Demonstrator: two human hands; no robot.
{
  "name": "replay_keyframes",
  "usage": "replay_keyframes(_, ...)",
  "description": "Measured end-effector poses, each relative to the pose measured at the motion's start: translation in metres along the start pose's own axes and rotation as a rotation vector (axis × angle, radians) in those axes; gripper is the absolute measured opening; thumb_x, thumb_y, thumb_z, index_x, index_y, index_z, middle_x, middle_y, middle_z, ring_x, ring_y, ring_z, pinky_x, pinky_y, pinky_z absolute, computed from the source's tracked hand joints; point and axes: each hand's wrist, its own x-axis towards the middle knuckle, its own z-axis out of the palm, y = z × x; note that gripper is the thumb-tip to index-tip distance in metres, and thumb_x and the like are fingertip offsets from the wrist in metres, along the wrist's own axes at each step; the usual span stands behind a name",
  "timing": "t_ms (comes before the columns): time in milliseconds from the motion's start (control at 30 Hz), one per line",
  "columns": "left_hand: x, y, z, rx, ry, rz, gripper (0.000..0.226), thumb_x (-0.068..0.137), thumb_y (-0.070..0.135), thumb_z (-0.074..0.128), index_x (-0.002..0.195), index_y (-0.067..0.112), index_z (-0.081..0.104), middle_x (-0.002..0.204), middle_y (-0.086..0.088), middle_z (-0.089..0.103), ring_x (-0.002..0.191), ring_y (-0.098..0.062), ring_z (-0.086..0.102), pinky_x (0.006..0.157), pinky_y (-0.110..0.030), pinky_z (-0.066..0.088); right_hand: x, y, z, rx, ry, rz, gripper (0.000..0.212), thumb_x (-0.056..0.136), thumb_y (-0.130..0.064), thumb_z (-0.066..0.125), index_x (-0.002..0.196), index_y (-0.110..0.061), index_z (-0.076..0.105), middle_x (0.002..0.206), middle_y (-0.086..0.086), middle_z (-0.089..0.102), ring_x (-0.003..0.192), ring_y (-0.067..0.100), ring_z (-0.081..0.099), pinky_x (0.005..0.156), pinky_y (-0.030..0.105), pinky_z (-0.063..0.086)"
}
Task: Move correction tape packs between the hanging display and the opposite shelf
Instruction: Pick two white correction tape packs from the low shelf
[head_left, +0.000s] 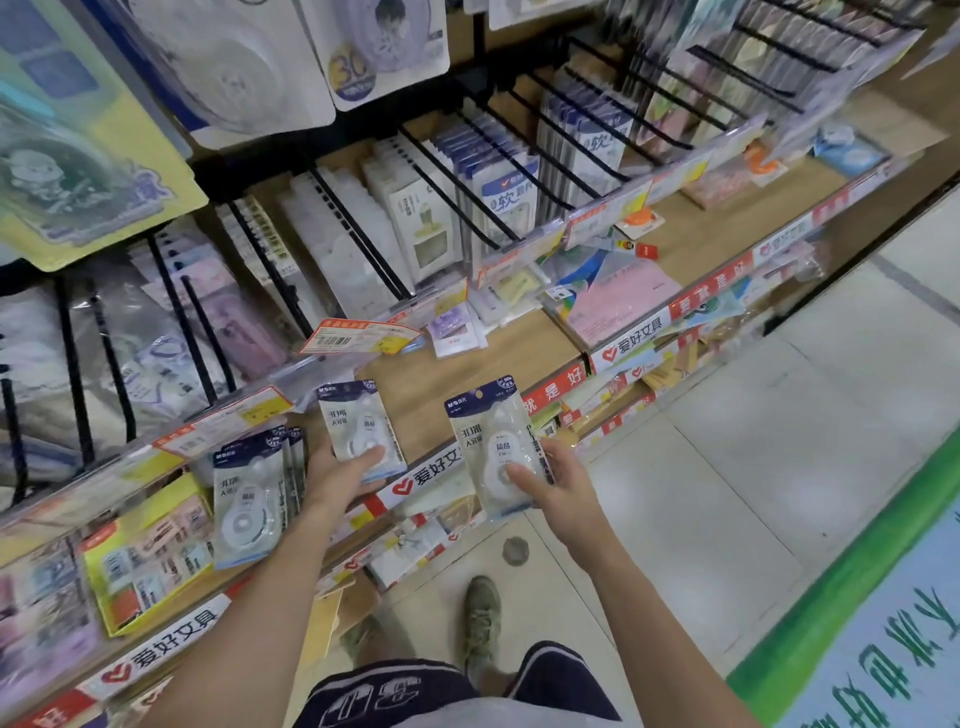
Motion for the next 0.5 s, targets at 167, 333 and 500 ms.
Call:
replay_keyframes(167,-0.034,0.008,-0.003,-0.081,-0.125,0.090,0.059,0.086,-0.002,0.075,0.119,0.037,0.045,0.106,0.019,0.058,0.090,-0.013,0.067,0.072,-0.048,0.063,0.010,-0.002,0.014,0.048,-0.076,0.039,0.034,0.091,-0.016,0.073,0.122,-0.011,0.059,0.115,0.012,0.071,0.105,0.030,0.071,0.089,0.054,0.058)
replay_keyframes(333,-0.065,-0.006,-0.011,-0.245,-0.193,0.093,0.064,0.086,-0.003,0.074,0.131,0.036,0.049,0.134,0.001,0.058,0.108,-0.027,0.069,0.067,-0.050,0.062,0.009,-0.004,0.033,0.088,-0.108,0.077,0.041,0.088,-0.026,0.077,0.125,-0.016,0.060,0.117,0.007,0.073,0.110,0.029,0.069,0.096,0.052,0.054)
replay_keyframes(500,-0.093,-0.022,-0.033,-0.382,-0.123,0.083,0.064,0.087,-0.001,0.072,0.133,0.038,0.051,0.132,0.014,0.053,0.102,-0.016,0.069,0.067,-0.050,0.063,0.002,-0.003,0.053,0.096,-0.173,0.156,0.064,0.076,-0.035,0.086,0.131,-0.021,0.057,0.120,0.005,0.072,0.113,0.028,0.068,0.102,0.056,0.050)
